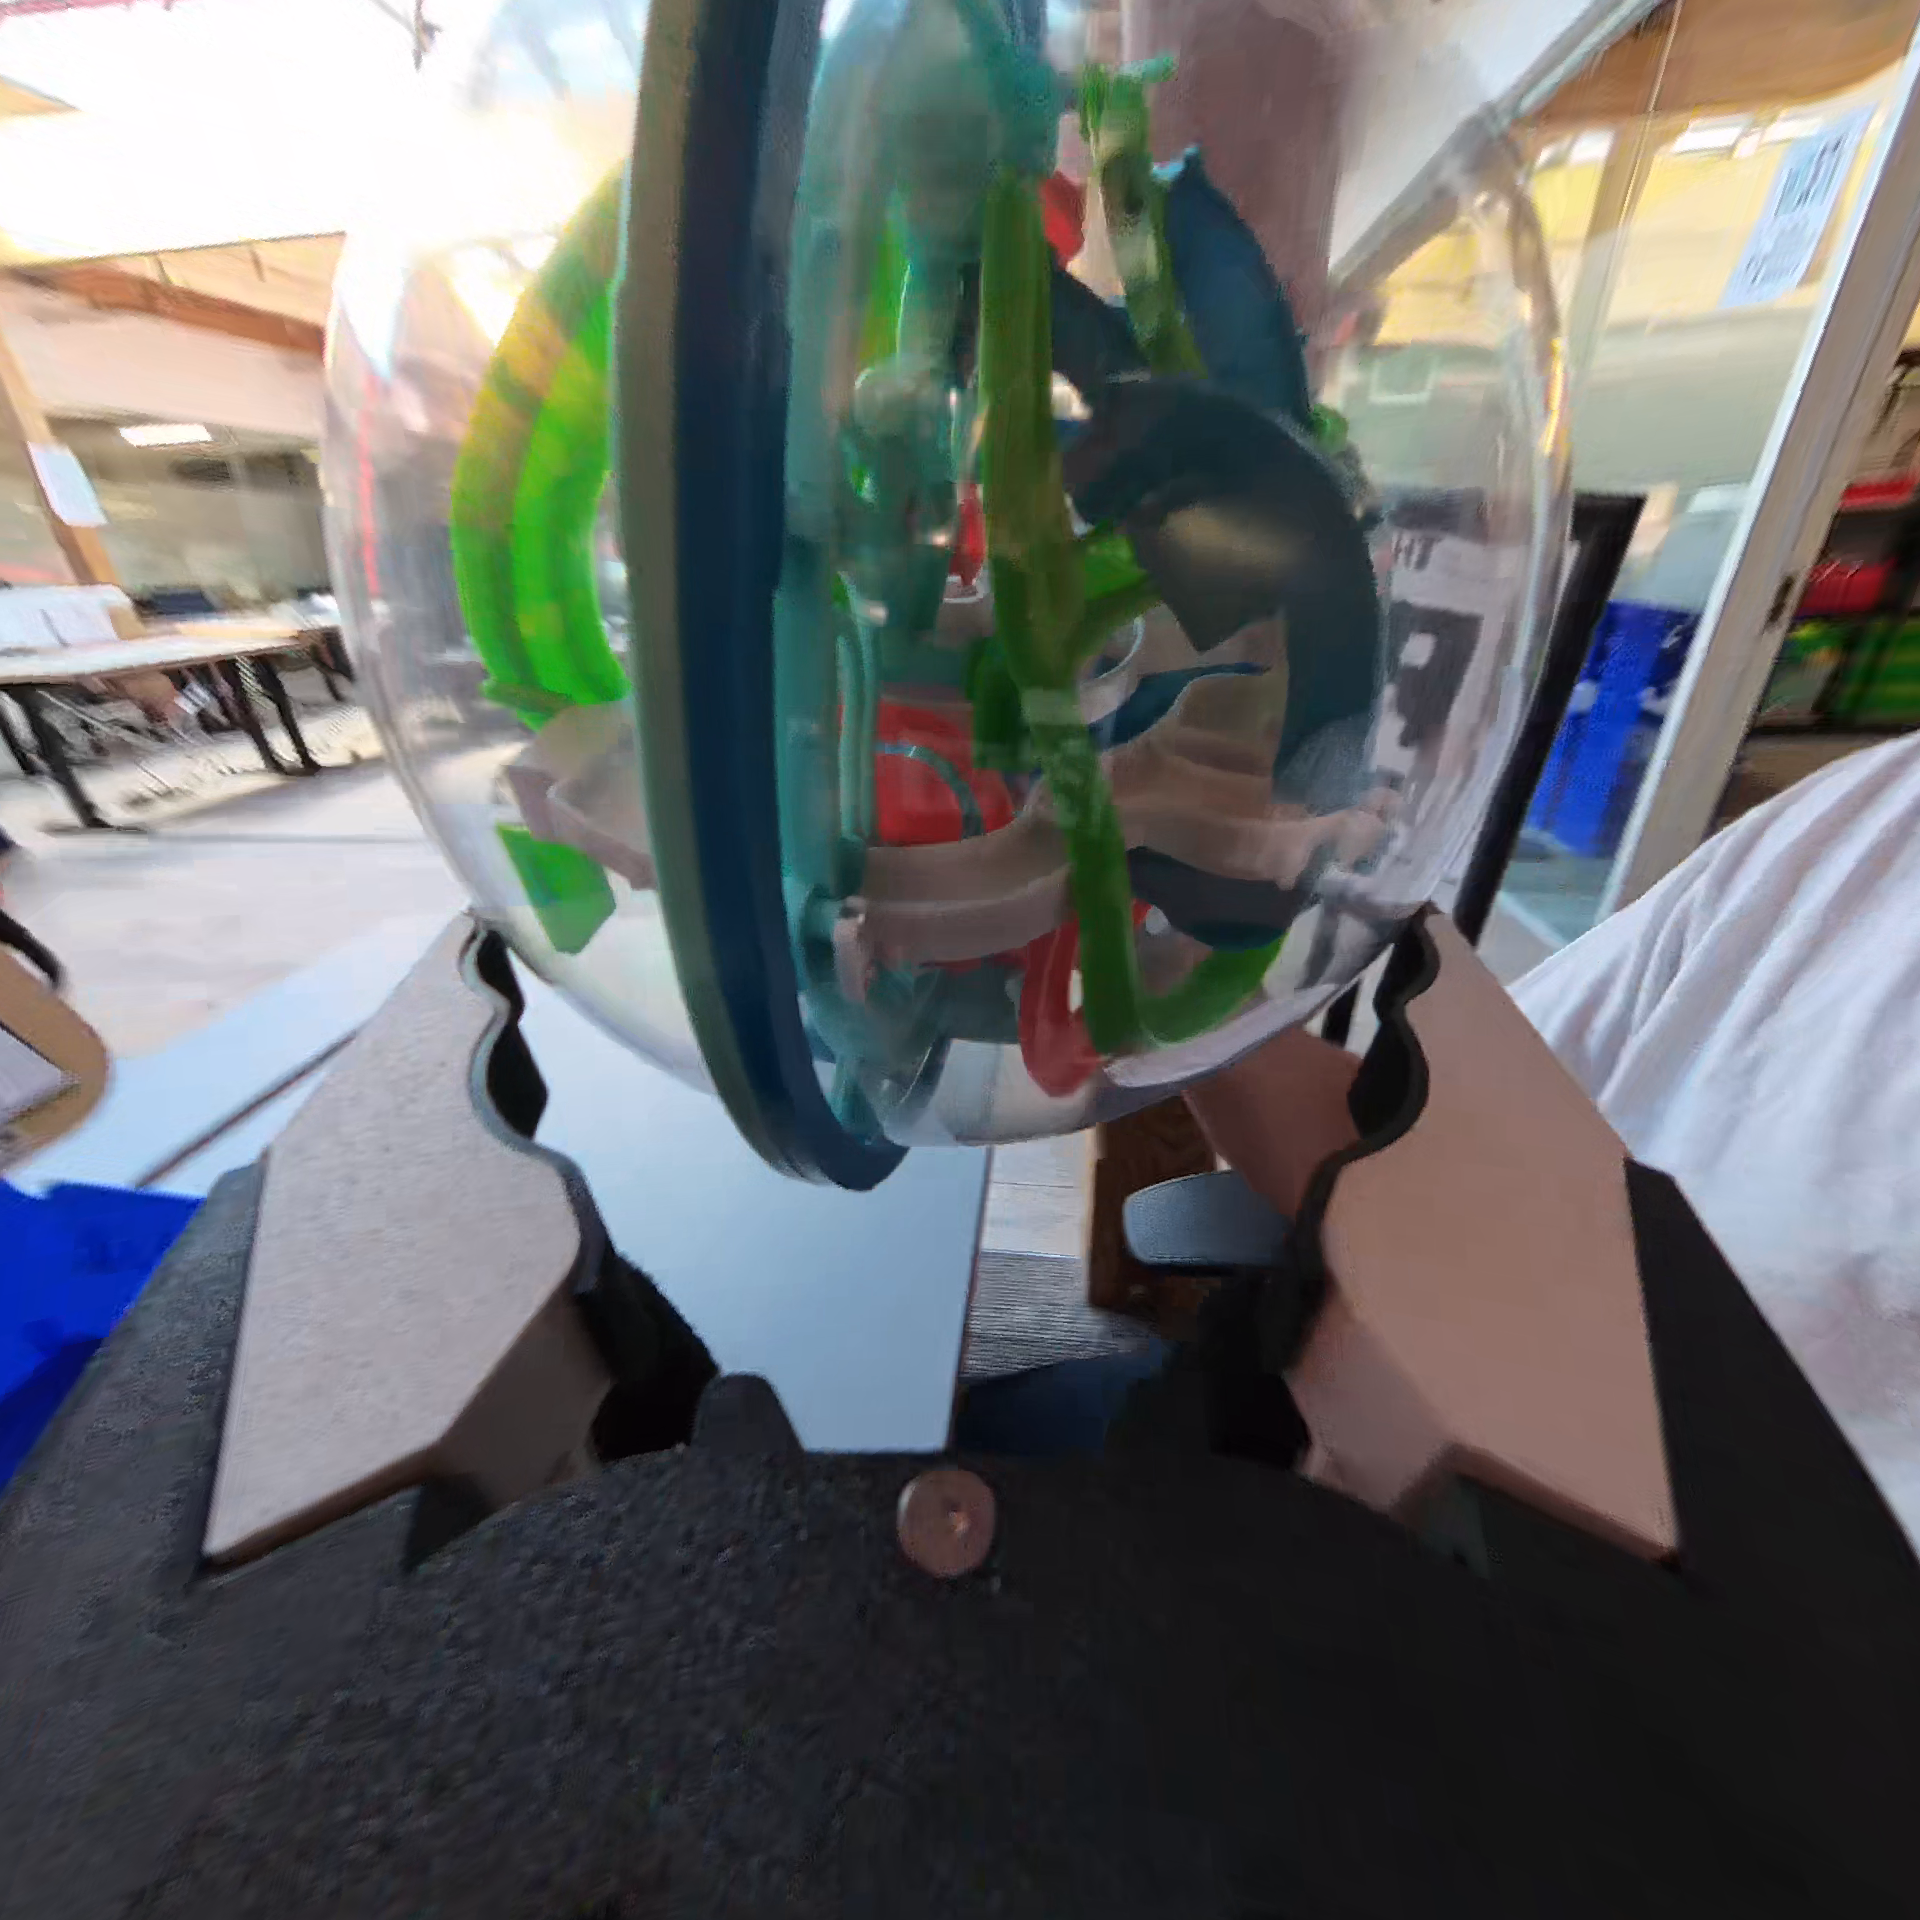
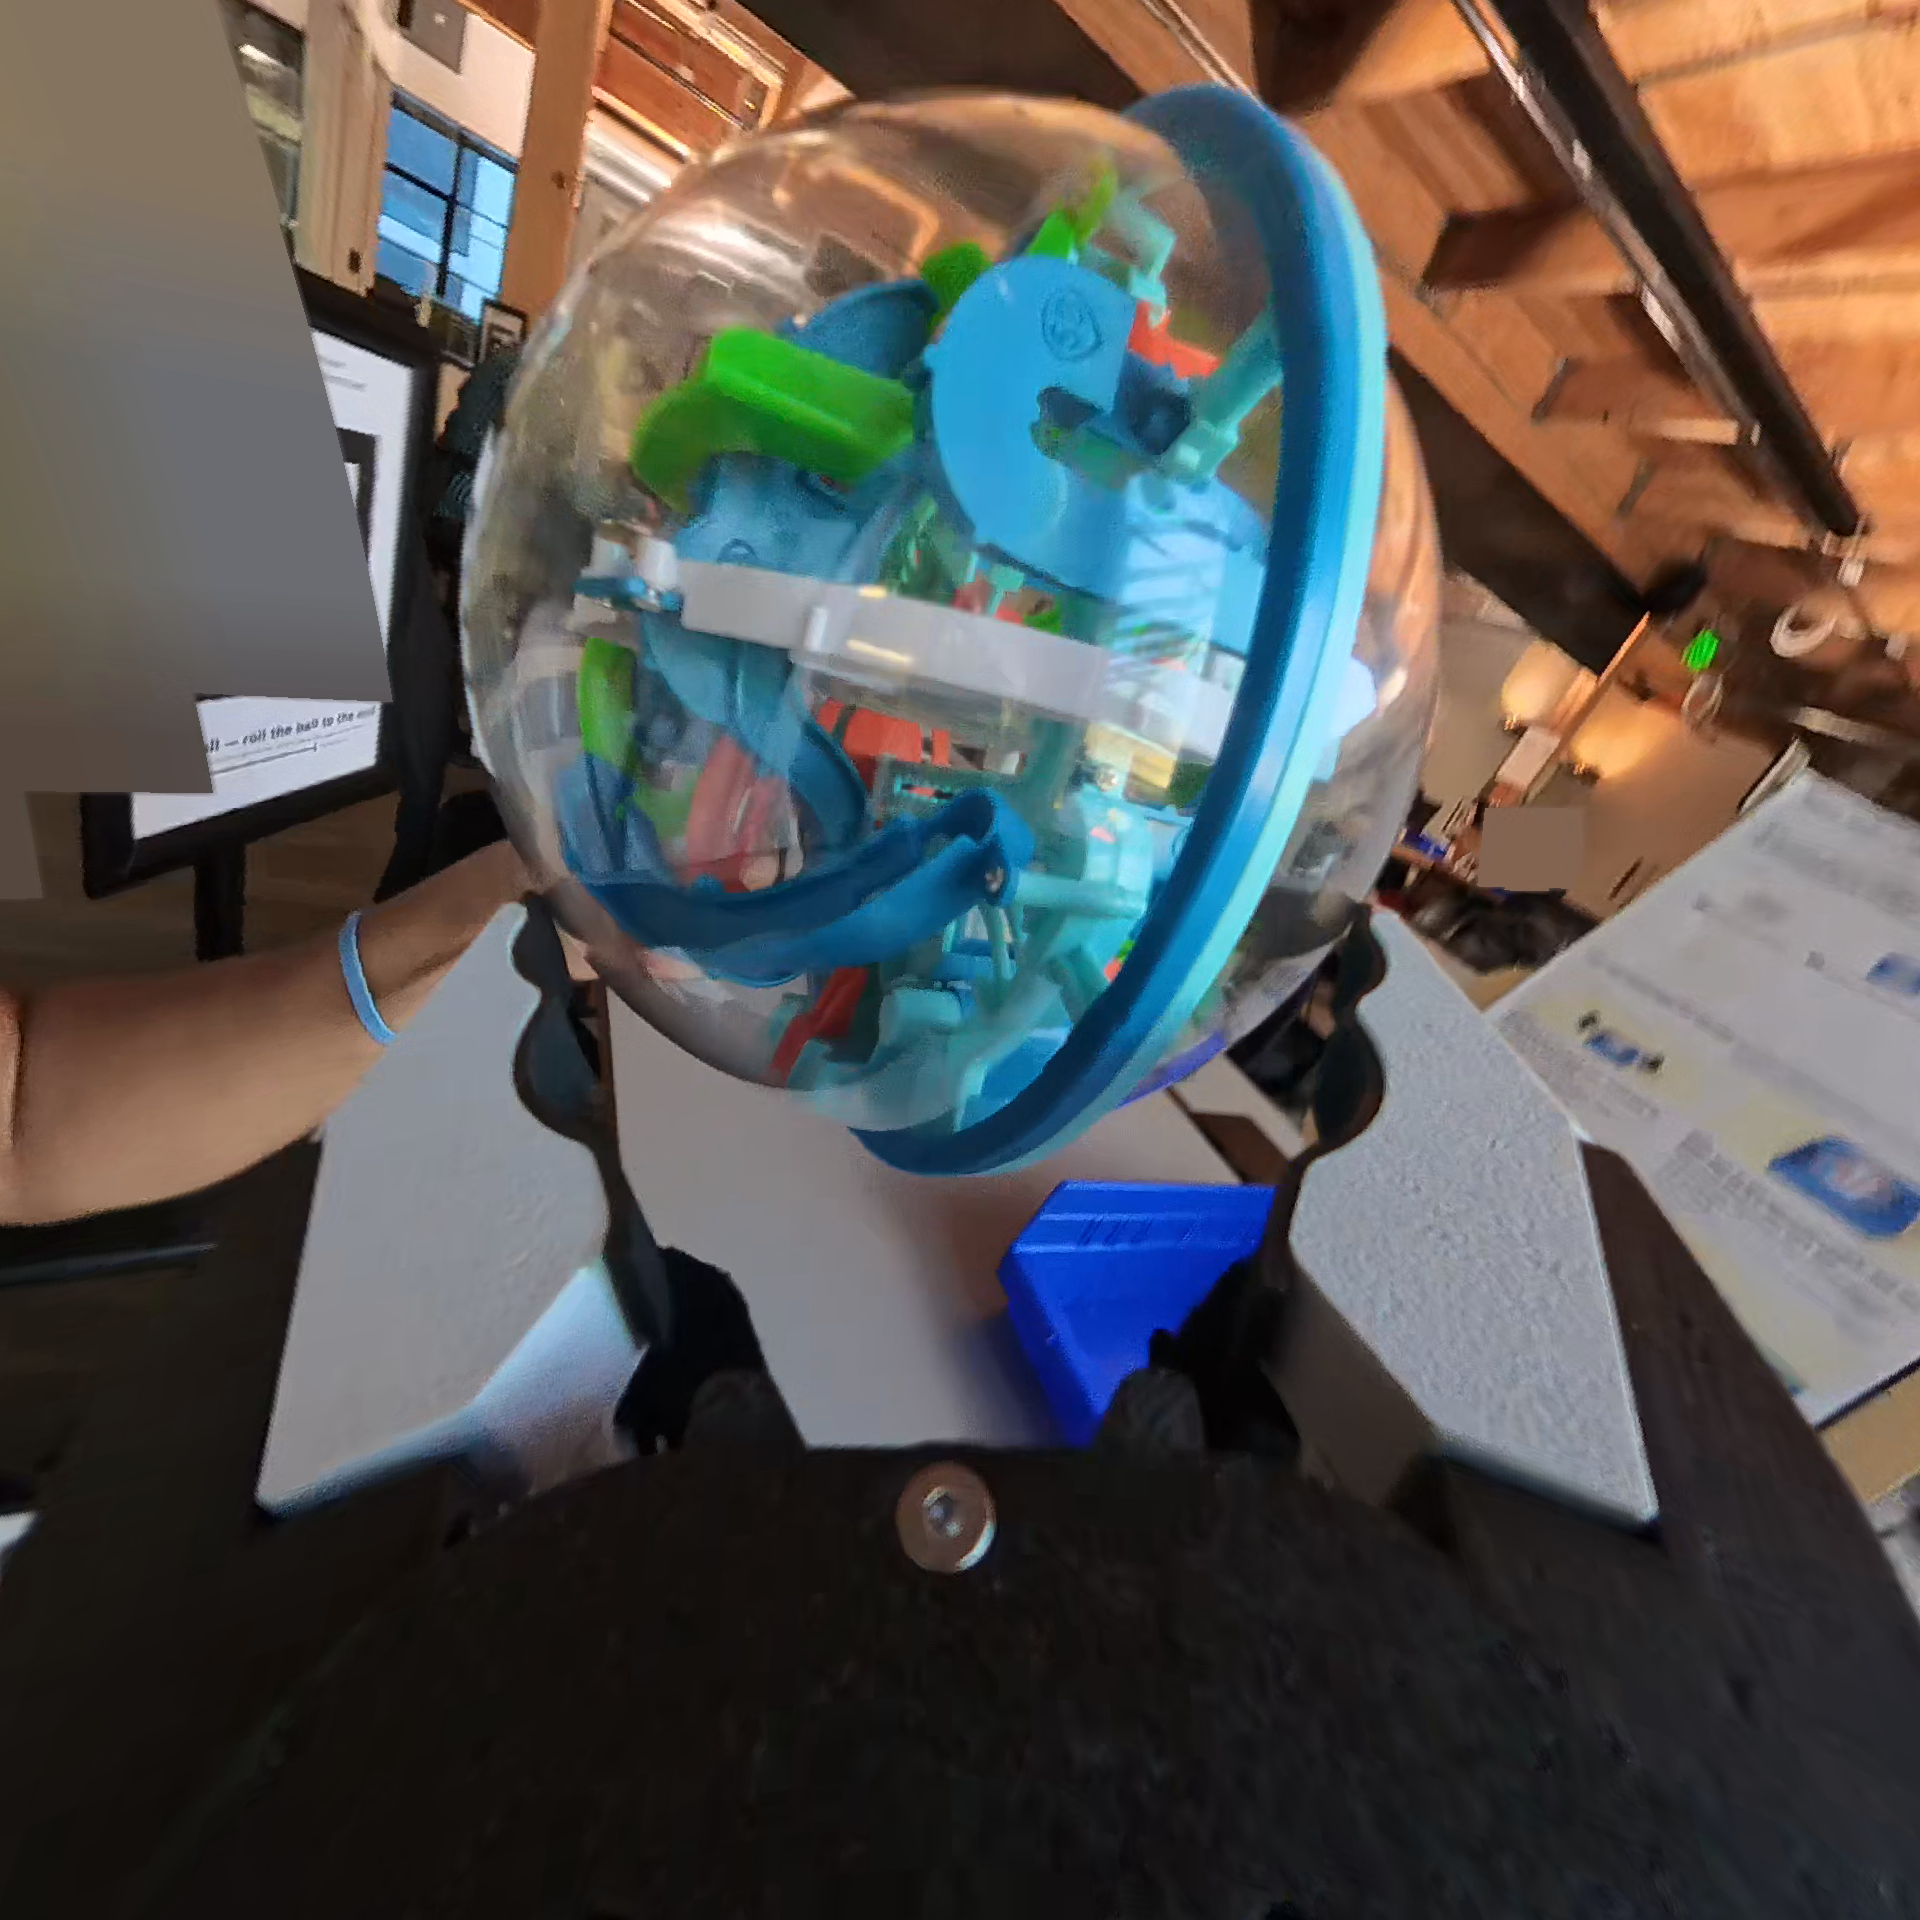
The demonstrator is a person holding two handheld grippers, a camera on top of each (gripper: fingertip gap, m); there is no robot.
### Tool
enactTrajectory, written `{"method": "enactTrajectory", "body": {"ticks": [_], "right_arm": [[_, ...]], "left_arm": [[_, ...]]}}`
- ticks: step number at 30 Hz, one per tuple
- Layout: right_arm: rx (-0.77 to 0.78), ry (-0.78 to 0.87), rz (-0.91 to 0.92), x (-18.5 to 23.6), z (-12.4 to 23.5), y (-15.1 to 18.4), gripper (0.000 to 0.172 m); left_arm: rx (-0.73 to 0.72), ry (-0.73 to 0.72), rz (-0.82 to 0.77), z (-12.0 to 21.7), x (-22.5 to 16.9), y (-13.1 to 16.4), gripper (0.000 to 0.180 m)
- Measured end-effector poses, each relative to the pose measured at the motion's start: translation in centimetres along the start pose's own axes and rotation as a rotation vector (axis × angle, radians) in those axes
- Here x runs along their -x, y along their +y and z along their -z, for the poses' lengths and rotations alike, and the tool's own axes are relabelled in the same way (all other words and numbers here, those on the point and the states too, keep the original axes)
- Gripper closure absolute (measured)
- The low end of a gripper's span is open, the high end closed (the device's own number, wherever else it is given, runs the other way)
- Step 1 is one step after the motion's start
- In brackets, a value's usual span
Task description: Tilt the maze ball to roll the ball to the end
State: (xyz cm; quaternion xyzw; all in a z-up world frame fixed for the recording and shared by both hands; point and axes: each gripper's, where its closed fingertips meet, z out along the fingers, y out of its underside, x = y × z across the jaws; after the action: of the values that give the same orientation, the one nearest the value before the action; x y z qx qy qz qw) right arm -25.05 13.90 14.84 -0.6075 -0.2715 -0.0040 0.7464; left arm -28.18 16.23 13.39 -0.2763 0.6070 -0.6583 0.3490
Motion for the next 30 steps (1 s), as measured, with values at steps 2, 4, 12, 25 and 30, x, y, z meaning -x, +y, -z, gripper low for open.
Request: {"method": "enactTrajectory", "body": {"ticks": [2, 4, 12, 25, 30], "right_arm": [[-0.065, -0.02, 0.142, 1.8, 0.8, -2.0, 0.03], [-0.142, -0.04, 0.273, 3.4, 1.4, -3.6, 0.03], [-0.302, -0.085, 0.343, 6.8, 2.2, -5.9, 0.031], [-0.198, -0.099, 0.154, 4.7, -0.8, -2.2, 0.033], [-0.237, -0.124, 0.203, 5.6, -0.9, -2.5, 0.033]], "left_arm": [[-0.012, -0.031, -0.191, 0.3, -2.6, -1.5, 0.024], [0.008, -0.08, -0.314, 0.6, -4.2, -2.3, 0.024], [0.033, -0.212, -0.536, 1.4, -8.9, -4.9, 0.025], [0.007, -0.239, -0.513, 2.0, -6.6, -4.7, 0.025], [0.026, -0.28, -0.627, 2.1, -8.0, -5.2, 0.026]]}}
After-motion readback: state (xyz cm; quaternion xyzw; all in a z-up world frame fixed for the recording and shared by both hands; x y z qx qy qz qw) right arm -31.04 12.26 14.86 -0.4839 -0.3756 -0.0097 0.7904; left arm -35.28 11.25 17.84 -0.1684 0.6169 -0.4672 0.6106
